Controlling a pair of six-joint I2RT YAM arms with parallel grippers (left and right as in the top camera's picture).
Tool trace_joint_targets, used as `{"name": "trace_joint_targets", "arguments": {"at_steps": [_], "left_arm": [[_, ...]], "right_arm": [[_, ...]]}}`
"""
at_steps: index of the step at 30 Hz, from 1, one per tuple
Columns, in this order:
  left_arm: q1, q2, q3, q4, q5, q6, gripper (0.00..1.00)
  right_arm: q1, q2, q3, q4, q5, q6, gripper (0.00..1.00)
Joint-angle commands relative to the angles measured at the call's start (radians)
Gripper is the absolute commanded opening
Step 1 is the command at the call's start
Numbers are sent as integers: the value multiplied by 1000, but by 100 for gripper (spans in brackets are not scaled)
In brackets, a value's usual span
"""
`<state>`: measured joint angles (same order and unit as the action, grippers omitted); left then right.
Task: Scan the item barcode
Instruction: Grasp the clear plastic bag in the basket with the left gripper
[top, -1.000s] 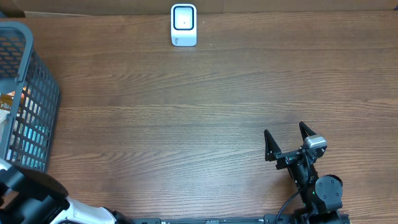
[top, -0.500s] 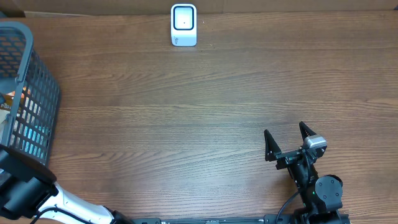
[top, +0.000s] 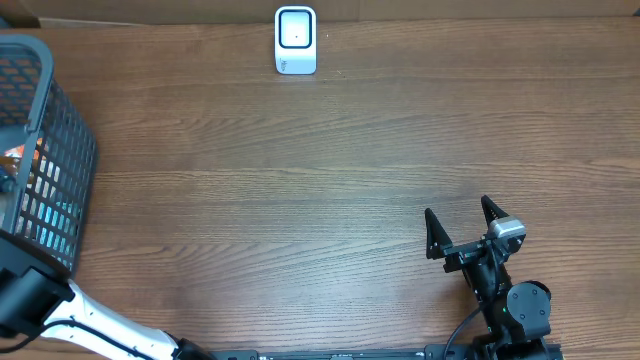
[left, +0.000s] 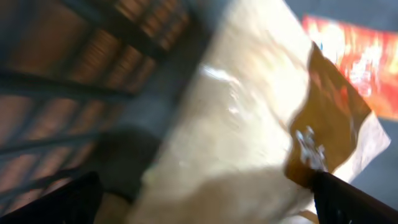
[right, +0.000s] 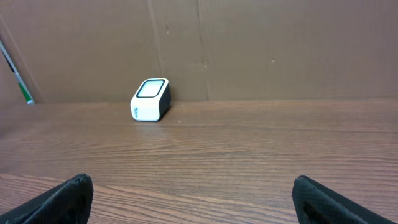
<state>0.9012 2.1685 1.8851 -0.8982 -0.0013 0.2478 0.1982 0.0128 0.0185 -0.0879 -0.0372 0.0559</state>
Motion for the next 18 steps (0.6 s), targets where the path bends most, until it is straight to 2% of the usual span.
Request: {"name": "trace_joint_targets", "arguments": {"at_steps": [1, 4, 6, 9, 10, 18], "left_arm": [[2, 31, 15, -21, 69, 26, 89], [2, 30, 15, -29, 93, 23, 72], [2, 30, 15, -47, 122, 14, 55], [2, 30, 15, -74, 150, 14, 12], [2, 30, 15, -81, 154, 12, 4], [2, 0, 84, -158, 157, -60, 4]], "right_arm": [[3, -10, -10, 6, -1, -1, 100], [3, -10, -10, 6, -1, -1, 100], [3, -10, -10, 6, -1, -1, 100], [3, -10, -10, 6, -1, -1, 100], [3, -10, -10, 6, -1, -1, 100], [3, -10, -10, 6, -1, -1, 100]]}}
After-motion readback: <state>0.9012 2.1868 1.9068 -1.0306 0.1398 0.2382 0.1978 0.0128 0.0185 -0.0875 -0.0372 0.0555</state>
